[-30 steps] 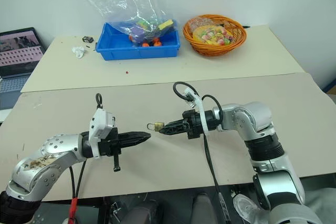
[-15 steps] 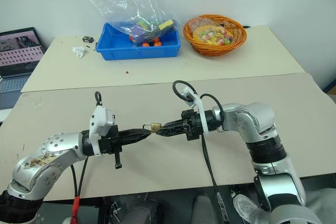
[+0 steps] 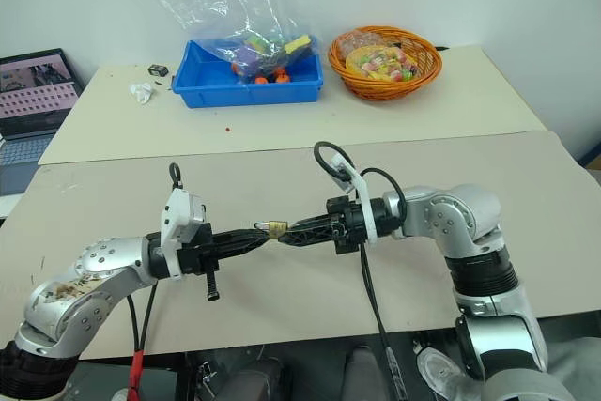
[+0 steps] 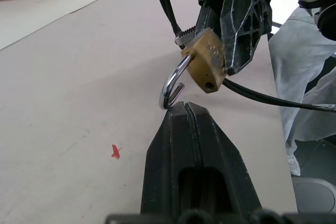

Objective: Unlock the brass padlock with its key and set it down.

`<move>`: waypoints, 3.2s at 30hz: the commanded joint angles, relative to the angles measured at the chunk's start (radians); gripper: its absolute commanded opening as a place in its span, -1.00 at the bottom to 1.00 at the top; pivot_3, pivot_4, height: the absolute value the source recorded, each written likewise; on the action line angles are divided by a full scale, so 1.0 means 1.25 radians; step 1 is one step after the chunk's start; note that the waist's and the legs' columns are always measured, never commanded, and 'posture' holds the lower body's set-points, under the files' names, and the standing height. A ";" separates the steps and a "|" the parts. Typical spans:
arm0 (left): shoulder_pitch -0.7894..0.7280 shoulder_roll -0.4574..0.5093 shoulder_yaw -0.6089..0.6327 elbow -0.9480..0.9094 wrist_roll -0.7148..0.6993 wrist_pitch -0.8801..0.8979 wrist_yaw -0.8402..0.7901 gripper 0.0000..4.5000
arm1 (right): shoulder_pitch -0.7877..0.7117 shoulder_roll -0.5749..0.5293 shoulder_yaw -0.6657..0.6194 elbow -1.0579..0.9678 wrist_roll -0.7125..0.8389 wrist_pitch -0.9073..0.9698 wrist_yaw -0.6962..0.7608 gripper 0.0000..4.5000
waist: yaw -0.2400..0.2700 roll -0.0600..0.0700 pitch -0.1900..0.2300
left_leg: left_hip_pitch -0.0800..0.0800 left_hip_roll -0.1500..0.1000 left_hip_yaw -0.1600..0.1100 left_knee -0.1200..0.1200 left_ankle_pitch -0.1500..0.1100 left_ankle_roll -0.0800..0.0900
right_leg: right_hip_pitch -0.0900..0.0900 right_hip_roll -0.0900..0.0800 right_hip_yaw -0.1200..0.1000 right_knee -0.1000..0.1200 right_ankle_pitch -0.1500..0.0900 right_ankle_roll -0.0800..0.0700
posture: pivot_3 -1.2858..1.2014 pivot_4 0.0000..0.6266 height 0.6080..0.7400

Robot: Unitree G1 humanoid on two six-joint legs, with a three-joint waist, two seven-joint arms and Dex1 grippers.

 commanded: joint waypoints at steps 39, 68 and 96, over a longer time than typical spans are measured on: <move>-0.003 -0.014 0.030 -0.050 0.009 0.032 0.028 -1.00 | 0.006 -0.037 -0.026 -0.033 0.049 -0.025 0.041 -1.00 | 0.001 0.000 0.000 | 0.000 0.000 0.000 0.000 0.000 0.000 | 0.000 0.000 0.000 0.000 0.000 0.000 | 0.03 -0.52 1.00; -0.024 -0.019 0.039 -0.087 -0.009 0.077 0.052 -1.00 | -0.022 0.013 -0.006 0.045 -0.002 -0.059 0.028 -1.00 | 0.000 0.000 0.000 | 0.000 0.000 0.001 0.000 0.000 0.000 | 0.000 0.000 0.000 0.000 0.000 0.000 | 0.03 -0.52 1.00; 0.004 -0.014 0.044 -0.077 0.008 0.058 0.023 -1.00 | -0.003 -0.010 -0.016 0.011 -0.003 -0.047 0.046 -1.00 | 0.001 0.000 0.000 | 0.000 0.000 0.001 0.000 0.000 0.000 | 0.000 0.000 0.000 0.000 0.000 0.000 | 0.03 -0.52 1.00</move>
